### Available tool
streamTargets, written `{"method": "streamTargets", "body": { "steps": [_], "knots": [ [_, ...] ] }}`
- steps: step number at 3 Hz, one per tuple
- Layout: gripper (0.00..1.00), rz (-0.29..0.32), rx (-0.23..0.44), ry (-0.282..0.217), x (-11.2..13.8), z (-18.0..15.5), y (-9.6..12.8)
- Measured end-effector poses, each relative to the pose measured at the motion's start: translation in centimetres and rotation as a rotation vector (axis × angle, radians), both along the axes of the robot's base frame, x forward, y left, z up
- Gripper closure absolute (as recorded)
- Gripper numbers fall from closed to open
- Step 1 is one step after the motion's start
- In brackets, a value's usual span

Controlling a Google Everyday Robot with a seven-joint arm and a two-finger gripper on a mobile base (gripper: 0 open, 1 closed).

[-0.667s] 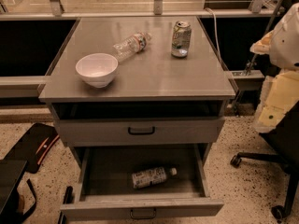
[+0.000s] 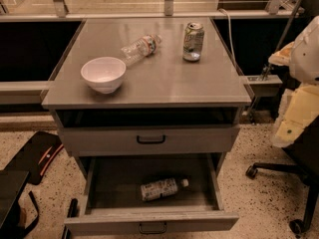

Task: Pick blue plastic bottle from middle drawer and place on counter

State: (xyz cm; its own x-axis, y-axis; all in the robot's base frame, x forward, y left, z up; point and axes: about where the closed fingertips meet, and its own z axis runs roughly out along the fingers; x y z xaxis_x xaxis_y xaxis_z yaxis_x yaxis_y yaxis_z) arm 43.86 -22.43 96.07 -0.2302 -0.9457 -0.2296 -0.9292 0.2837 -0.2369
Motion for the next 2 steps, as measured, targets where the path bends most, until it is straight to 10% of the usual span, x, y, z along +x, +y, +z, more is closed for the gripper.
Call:
{"method": "streamTargets", "body": {
  "steps": [2],
  "knots": [
    [0.0,-0.034,0.24,0.047,-1.4,-12.9,-3.9]
  ]
}}
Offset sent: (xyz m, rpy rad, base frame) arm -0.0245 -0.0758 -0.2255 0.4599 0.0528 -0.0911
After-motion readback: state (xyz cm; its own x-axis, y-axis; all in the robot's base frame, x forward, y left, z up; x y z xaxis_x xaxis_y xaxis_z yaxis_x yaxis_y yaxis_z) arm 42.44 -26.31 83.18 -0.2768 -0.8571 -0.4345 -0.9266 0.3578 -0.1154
